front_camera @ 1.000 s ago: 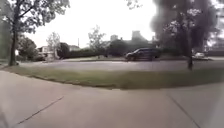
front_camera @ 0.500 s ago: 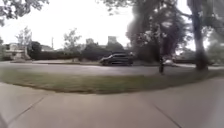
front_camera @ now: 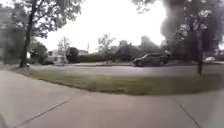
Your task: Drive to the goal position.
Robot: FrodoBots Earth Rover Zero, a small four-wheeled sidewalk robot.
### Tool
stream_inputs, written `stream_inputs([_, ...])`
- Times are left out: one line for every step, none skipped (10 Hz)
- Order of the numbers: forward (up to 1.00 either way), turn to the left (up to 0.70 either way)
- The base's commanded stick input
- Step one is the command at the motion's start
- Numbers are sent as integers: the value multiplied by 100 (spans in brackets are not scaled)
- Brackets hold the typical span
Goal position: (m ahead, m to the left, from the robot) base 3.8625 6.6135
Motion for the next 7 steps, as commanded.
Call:
stream_inputs([0,85])
stream_inputs([0,85])
stream_inputs([0,85])
stream_inputs([0,85])
stream_inputs([0,85])
stream_inputs([0,85])
stream_inputs([0,85])
